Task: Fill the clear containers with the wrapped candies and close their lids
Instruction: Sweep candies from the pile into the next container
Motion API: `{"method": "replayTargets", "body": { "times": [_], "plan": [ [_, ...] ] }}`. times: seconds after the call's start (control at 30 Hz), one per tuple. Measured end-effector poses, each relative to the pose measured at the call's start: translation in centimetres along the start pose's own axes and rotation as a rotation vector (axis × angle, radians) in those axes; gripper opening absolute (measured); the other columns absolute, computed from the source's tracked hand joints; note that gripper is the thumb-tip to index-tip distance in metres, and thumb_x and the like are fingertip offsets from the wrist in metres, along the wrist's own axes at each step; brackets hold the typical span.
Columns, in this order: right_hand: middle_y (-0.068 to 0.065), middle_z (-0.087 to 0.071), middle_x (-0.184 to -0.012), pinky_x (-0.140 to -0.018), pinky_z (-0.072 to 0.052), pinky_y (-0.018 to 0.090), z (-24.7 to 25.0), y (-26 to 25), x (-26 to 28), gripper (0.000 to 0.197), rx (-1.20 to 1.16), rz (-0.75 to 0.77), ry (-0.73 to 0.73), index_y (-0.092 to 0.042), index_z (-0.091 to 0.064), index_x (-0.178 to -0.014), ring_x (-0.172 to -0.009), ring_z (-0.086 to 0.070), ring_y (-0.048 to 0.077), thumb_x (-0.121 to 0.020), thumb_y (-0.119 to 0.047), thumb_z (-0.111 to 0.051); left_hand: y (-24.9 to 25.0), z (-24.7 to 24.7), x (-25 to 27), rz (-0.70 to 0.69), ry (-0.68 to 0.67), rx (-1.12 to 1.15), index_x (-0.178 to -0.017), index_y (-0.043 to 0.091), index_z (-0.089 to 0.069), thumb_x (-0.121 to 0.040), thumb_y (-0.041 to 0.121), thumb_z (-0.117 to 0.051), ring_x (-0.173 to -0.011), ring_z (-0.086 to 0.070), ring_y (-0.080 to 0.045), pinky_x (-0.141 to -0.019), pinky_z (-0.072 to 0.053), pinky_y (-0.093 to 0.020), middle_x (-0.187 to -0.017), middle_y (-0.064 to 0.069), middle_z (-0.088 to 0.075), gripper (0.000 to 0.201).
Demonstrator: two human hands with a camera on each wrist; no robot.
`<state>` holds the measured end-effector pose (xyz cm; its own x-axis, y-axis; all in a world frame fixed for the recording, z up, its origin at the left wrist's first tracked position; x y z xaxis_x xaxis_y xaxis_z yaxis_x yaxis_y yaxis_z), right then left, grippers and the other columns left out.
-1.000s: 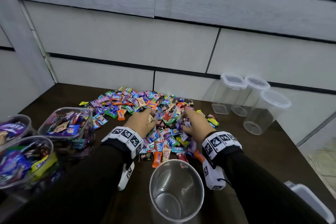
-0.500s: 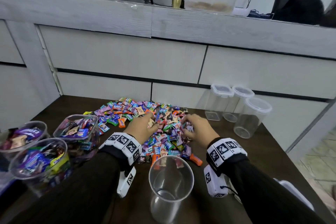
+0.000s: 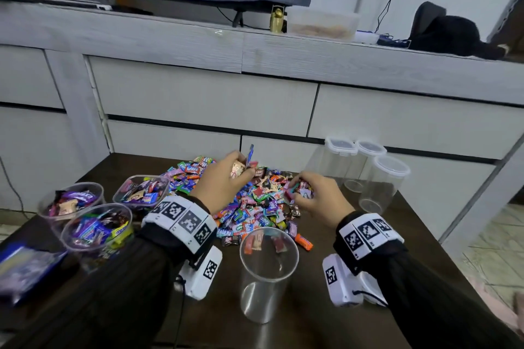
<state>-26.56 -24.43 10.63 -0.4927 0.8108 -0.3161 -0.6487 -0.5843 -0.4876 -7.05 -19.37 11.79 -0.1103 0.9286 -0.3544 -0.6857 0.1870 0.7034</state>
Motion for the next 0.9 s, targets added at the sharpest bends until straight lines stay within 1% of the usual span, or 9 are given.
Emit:
{"method": "replayTargets", "body": {
  "times": [0.07,0.17,0.23,0.33,0.5,0.6,0.73,0.83,0.9],
  "plan": [
    [0.001,-0.066,-0.101,-0.074,-0.046,0.026,0.4,-0.5,0.2,0.014,-0.003,-0.006,0.009,-0.015,-0.064,-0.098,-0.084,-0.06,0.016,-0.085,-0.019,-0.067,1.9,0.3,1.0,-0.046,0.0,0.082,-0.084,0.029,-0.048,-0.095,0.028,-0.06,-0.044,-0.045,-0.002,-0.041,-0.033,-0.014,-0.065,0.005,-0.053,0.016],
    [0.0,-0.064,-0.098,-0.072,-0.043,0.026,0.6,-0.9,0.6,0.013,0.01,-0.008,0.028,-0.016,-0.062,-0.097,-0.083,-0.058,0.016,-0.085,-0.018,-0.067,3.8,-0.9,3.0,-0.066,-0.053,0.186,-0.083,0.033,-0.047,-0.094,0.028,-0.06,-0.041,-0.044,0.001,-0.04,-0.032,-0.011,-0.063,0.008,-0.053,0.018],
    [0.002,-0.064,-0.097,-0.071,-0.04,0.024,0.6,-1.2,0.8,0.015,0.007,-0.005,0.032,-0.016,-0.062,-0.097,-0.082,-0.056,0.014,-0.082,-0.013,-0.067,4.3,-2.1,4.4,-0.078,-0.051,0.209,-0.084,0.034,-0.048,-0.094,0.029,-0.061,-0.045,-0.046,0.001,-0.043,-0.033,-0.012,-0.065,0.008,-0.055,0.017],
    [0.004,-0.066,-0.1,-0.074,-0.045,0.026,0.5,-1.4,1.2,0.02,-0.032,-0.009,0.027,-0.014,-0.064,-0.098,-0.084,-0.057,0.014,-0.079,-0.008,-0.068,4.0,-3.8,6.1,-0.063,-0.034,0.265,-0.092,0.031,-0.049,-0.094,0.03,-0.061,-0.051,-0.048,-0.002,-0.049,-0.036,-0.016,-0.071,0.003,-0.061,0.012],
    [0.003,-0.065,-0.102,-0.081,-0.049,0.034,0.3,-1.6,1.6,0.015,-0.012,0.004,0.013,-0.016,-0.063,-0.098,-0.087,-0.06,0.019,-0.084,-0.013,-0.067,3.4,-5.3,7.2,-0.087,-0.009,0.194,-0.099,0.028,-0.048,-0.096,0.033,-0.057,-0.065,-0.056,0.005,-0.06,-0.042,-0.012,-0.075,0.01,-0.058,0.011],
    [0.002,-0.065,-0.102,-0.079,-0.047,0.03,0.2,-1.3,1.6,0.017,0.01,0.004,0.013,-0.017,-0.063,-0.098,-0.087,-0.059,0.018,-0.082,-0.011,-0.067,3.0,-5.6,6.7,-0.083,0.009,0.135,-0.101,0.026,-0.049,-0.096,0.033,-0.056,-0.079,-0.059,-0.009,-0.068,-0.045,-0.024,-0.088,0.004,-0.063,0.011],
    [-0.001,-0.064,-0.103,-0.077,-0.044,0.025,0.0,-0.6,1.3,0.025,0.014,-0.02,0.01,-0.017,-0.063,-0.099,-0.089,-0.057,0.014,-0.078,-0.005,-0.067,2.9,-5.9,5.5,-0.106,0.008,0.06,-0.098,0.029,-0.046,-0.096,0.031,-0.056,-0.077,-0.053,-0.004,-0.061,-0.034,-0.013,-0.087,0.011,-0.056,0.01],
    [-0.004,-0.06,-0.095,-0.071,-0.034,0.018,0.1,0.0,1.1,0.028,0.04,-0.017,0.04,-0.014,-0.064,-0.099,-0.084,-0.052,0.01,-0.075,0.0,-0.066,3.3,-6.1,4.8,-0.146,0.009,0.036,-0.1,0.022,-0.051,-0.094,0.025,-0.06,-0.081,-0.053,-0.014,-0.068,-0.035,-0.022,-0.09,0.009,-0.055,0.011],
    [-0.011,-0.055,-0.086,-0.069,-0.034,0.02,0.3,0.4,0.9,0.025,0.039,-0.026,0.063,-0.014,-0.064,-0.097,-0.075,-0.048,0.004,-0.075,-0.001,-0.066,3.5,-6.0,4.4,-0.158,0.005,0.02,-0.103,0.019,-0.054,-0.093,0.023,-0.06,-0.085,-0.054,-0.017,-0.07,-0.035,-0.025,-0.094,0.006,-0.057,0.013]
  ]
}}
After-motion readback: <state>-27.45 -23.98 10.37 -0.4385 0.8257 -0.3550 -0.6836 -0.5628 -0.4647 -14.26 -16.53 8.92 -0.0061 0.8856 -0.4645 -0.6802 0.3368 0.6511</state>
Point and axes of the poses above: each hand's wrist, its own x-axis away from the middle knuckle, its own z-axis out of the back of the hand, y = z × x, the point moved 6 cm from there along -x, towards the middle knuckle
